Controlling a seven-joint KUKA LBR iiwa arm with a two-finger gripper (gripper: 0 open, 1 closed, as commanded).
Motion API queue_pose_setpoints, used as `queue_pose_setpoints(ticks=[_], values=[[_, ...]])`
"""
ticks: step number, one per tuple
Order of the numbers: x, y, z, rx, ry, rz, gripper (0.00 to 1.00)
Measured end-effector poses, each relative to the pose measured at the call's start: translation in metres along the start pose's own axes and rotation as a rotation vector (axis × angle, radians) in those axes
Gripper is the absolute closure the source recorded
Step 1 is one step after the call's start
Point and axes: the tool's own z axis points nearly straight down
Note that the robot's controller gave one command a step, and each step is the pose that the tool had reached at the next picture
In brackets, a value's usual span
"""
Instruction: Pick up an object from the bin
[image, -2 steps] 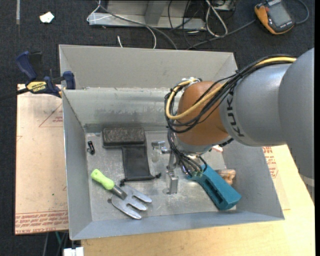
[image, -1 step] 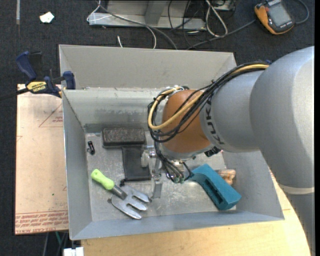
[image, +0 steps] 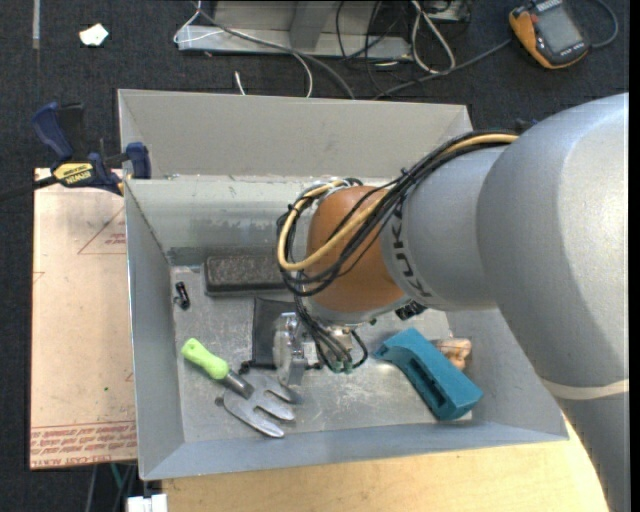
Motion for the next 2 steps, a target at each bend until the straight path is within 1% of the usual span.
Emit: queue_pose_setpoints(ticks=[1, 2], values=[[0.000, 0.000, 0.000, 0.000, 0.000, 0.000, 1.00], [0.000, 0.000, -0.063, 0.001, 0.004, -0.074, 1.00]])
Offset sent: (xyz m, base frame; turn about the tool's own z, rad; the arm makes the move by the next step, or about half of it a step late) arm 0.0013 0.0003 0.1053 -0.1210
